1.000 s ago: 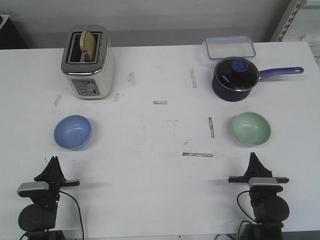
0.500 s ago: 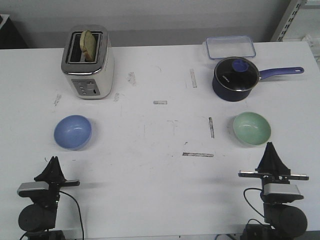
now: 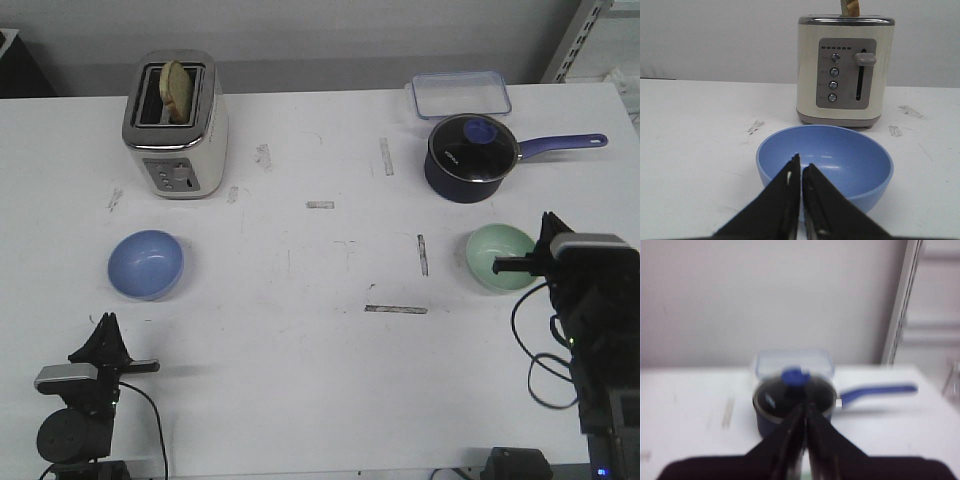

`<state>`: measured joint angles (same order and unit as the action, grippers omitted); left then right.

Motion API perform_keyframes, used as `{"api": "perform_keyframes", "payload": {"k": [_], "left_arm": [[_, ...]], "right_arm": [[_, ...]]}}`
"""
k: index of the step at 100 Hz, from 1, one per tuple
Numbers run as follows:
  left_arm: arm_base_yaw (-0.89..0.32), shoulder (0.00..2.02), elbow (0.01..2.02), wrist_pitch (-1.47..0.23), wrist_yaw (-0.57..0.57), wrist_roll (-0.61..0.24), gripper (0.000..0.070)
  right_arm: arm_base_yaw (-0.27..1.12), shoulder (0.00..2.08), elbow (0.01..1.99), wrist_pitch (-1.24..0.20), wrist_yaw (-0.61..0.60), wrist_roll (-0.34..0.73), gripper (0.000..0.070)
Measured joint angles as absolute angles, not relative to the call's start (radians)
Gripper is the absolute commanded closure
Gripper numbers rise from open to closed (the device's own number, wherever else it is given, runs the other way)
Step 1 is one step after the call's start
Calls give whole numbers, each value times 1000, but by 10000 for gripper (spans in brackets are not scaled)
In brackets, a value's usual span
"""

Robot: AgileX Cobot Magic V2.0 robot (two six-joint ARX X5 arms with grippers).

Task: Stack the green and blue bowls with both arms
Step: 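Reach the right gripper forward and grasp the rim of the pale green bowl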

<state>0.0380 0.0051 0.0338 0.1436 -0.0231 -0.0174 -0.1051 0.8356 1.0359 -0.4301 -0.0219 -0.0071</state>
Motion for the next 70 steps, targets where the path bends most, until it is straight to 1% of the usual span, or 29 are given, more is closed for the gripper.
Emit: {"api": "perform_keyframes", "payload": {"k": [8,16,23,39,54,70], "left_arm": [[38,5,34,144,-23,-17,699],[38,5,34,144,-23,-17,699],[38,5,34,144,-23,-17,699],[38,5,34,144,-23,-17,699],[38,5,34,144,-23,-17,699],[38,5,34,144,-23,-17,699]], "right_arm": [[-128,937,1102,-523,-28,-25,509],[-160,1015,1113,-561,-31,-38,411],[-194,1074,1113,-588,-47,-52,375],[-272,1186,1113,-652,-79,-99,267],[-329,1292,1113,-664,-84,-115,257],[-357,1388,1113,-663,-83,-131,257]]}}
